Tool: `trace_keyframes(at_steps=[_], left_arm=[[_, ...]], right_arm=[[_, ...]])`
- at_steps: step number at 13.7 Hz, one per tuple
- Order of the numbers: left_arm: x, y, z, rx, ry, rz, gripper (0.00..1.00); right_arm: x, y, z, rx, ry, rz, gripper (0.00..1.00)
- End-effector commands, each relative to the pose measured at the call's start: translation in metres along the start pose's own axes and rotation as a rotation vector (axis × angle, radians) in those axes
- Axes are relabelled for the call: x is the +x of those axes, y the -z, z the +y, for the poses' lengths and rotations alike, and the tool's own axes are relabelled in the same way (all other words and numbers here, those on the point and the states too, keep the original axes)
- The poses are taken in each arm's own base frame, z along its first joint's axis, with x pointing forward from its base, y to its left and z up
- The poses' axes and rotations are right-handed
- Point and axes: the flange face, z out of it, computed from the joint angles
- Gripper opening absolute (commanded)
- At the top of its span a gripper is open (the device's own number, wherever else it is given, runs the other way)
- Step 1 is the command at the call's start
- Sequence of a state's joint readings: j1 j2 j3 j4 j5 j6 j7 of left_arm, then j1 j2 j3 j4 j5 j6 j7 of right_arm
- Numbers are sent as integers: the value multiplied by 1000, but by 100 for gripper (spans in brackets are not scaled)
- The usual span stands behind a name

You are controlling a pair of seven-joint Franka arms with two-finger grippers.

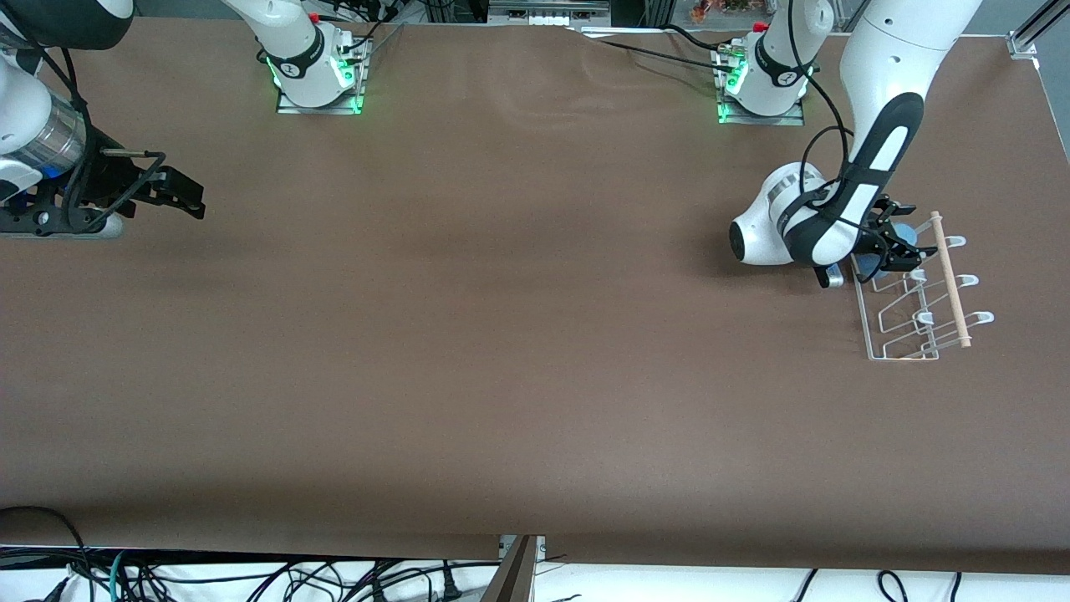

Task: Transfer cup to left arm and place on rack
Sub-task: 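Lower the cup onto a rack peg and open the left gripper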

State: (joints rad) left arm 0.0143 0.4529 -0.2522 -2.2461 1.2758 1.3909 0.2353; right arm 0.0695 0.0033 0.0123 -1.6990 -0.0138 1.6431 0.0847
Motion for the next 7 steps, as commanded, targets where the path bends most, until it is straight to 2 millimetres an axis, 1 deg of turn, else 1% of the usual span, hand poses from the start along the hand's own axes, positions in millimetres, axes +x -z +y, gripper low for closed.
trace_keyframes(at_steps=[1, 2, 4, 6, 7], left_arm=[[-8, -1, -6, 25, 26, 2, 100], [-10, 1, -7, 25, 32, 4, 100], [-23, 3, -15, 18, 63, 14, 100], [-45, 10, -31, -45, 126, 53, 100], [-60, 17, -41, -116, 167, 99, 100]], right_arm=[[1, 5, 0, -9, 2, -1, 99], [1, 5, 0, -9, 3, -1, 99], [1, 5, 4, -11, 0, -3, 99], [2, 5, 3, -11, 0, -1, 99], [2, 6, 3, -9, 0, 2, 99]])
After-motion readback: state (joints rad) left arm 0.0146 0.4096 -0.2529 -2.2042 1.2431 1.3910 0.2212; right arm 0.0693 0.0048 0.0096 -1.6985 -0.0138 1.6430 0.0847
